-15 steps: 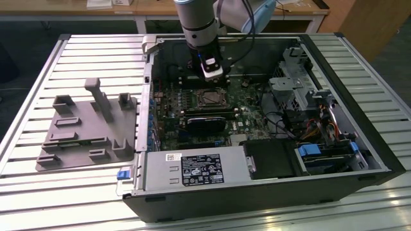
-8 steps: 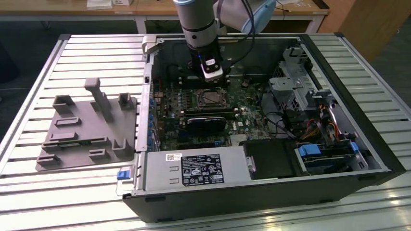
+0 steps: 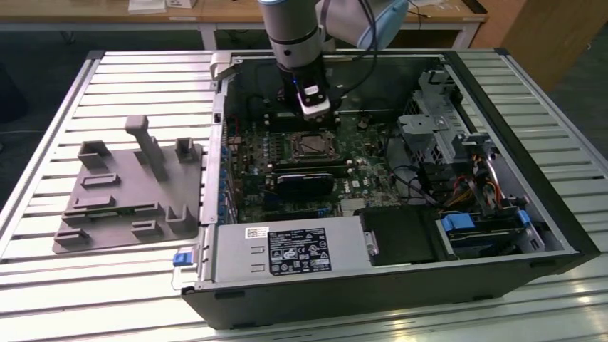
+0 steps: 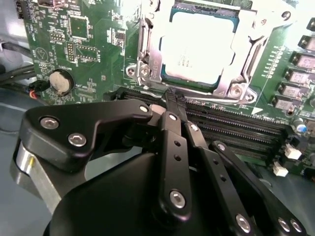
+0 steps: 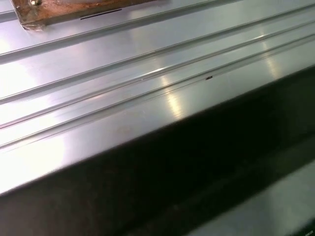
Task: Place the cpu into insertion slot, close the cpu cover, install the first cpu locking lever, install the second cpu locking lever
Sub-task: 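Install the first cpu locking lever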
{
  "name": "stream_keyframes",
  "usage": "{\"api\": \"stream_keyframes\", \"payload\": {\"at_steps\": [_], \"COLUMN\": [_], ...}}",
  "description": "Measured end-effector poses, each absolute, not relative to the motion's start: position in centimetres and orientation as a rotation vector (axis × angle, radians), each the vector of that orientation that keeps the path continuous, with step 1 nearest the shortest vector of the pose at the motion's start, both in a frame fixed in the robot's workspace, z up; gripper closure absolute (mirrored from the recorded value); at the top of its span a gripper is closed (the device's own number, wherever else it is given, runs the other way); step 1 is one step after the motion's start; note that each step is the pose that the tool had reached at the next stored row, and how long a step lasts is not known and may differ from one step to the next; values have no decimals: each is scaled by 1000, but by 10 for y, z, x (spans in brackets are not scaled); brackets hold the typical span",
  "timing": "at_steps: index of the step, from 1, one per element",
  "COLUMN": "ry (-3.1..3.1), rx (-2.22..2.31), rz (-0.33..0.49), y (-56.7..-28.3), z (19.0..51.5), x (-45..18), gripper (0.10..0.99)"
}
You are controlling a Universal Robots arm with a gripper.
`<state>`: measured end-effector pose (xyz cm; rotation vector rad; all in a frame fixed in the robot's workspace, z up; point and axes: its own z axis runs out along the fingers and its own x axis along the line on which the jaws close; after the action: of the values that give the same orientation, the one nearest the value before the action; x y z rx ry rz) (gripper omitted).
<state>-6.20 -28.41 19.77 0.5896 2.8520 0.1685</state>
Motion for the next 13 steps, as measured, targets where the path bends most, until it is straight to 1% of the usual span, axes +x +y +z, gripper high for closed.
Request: {"api": "stream_keyframes", "payload": {"at_steps": [5,13], "ry": [2852,2845], "rx": [590,584], "rz": [168,172], "y": [-284,-284], "z": [205,205], "x": [-62,-63], "gripper": [980,980]}}
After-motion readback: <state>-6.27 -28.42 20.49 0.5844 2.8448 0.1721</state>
